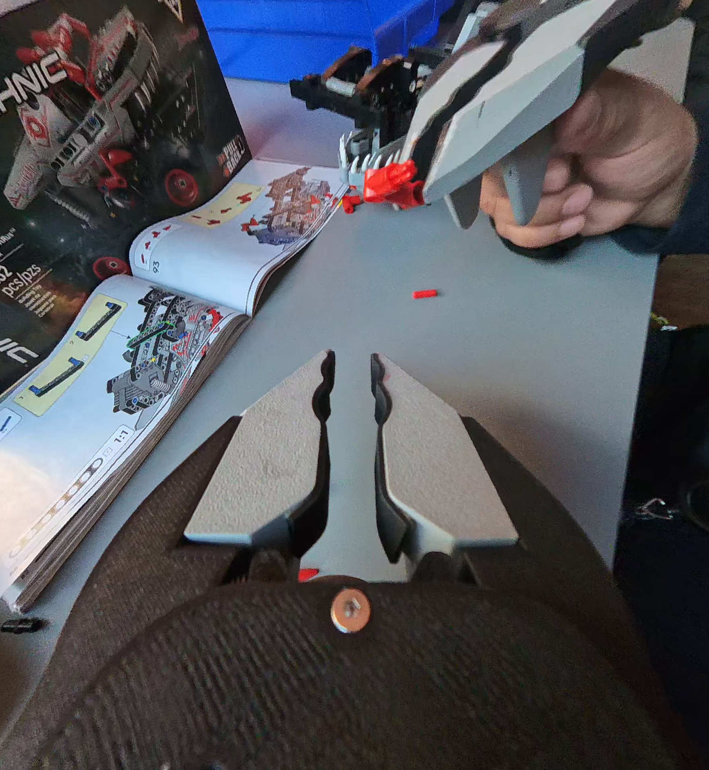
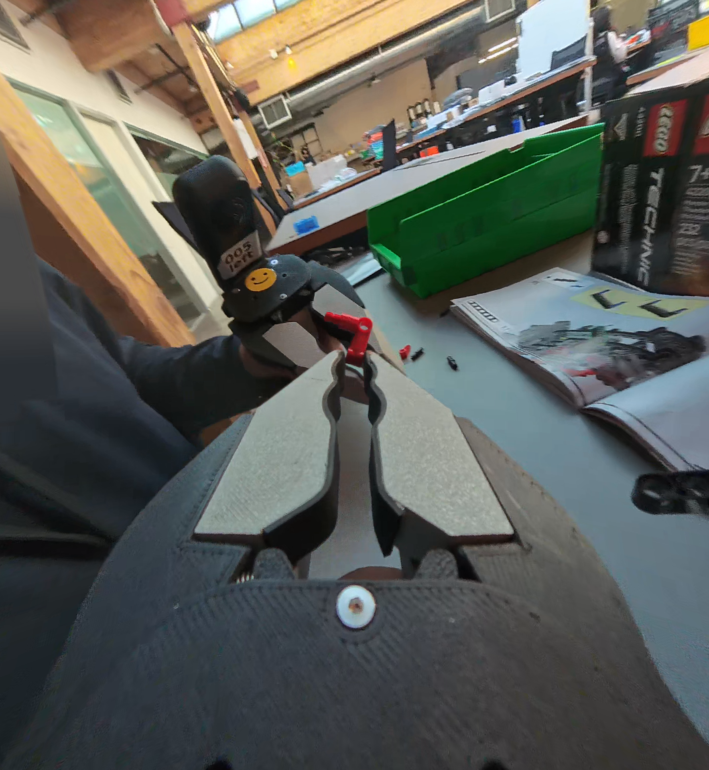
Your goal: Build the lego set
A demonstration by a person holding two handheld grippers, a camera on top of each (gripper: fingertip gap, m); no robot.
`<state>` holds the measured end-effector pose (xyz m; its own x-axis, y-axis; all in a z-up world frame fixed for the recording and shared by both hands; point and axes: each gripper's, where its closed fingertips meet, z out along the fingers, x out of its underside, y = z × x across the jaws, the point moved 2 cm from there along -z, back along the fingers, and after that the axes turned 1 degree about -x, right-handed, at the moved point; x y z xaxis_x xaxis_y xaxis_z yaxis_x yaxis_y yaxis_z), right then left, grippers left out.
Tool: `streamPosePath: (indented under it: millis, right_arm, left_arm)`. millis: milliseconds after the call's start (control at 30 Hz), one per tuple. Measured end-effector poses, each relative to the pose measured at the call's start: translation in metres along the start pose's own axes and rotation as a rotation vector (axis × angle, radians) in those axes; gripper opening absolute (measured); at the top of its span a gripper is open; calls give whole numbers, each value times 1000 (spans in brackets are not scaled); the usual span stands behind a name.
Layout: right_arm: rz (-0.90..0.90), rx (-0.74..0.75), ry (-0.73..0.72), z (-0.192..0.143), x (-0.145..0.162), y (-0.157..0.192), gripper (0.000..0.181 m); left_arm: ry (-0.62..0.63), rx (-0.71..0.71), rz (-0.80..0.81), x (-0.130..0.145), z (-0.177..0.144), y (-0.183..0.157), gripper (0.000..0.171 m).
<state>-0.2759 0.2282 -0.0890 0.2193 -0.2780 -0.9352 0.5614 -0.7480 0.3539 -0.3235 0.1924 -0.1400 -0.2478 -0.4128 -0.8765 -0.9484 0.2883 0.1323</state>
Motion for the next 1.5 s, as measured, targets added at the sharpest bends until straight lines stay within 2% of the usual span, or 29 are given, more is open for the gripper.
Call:
streamPosePath:
  millis: [167,267,467,567,667,733,833,967,1100,1200,1333,1500]
  right_arm:
    - [208,-150,-62,-2,-8,5,4]
    - [280,-183,-91,-6,-12,3,4]
    - [420,-303,-48,-1,-7,12,4]
    - [446,-327,-30,1,-4,15,4]
    - [468,-350,5,4,1,18,5]
    - [378,-284,14,5,3,15,4]
    - [138,-96,37,4,6,5,4]
    - [-139,81,121,8,15,1,4]
    - [-349,145,202,15,26,6,5]
    - [-369,139,252,20,35,8,5]
    - [-314,138,215,19,30,6,5]
    - [-299,144,197,17,27,5,5]
  left_arm:
    - [-62,18,-1,-19,-14,0,20]
    - [-94,42,-19,-31,-20,4,22]
    - [-171,143,-38,-54,-24,-1,28]
    - [-180,244,-10,-56,-27,-15,31]
    - [-191,273,38,-55,-26,-25,32]
    - [-184,265,43,-52,-24,-25,32]
    - [-94,235,26,-30,-19,-19,41]
    - [-58,229,6,-14,-20,-18,41]
    - [-63,222,-13,-11,-20,-15,39]
    - [-65,227,7,-11,-21,-16,38]
    - [-60,233,71,-8,-24,-21,33]
    - [-9,211,76,6,-19,-20,32]
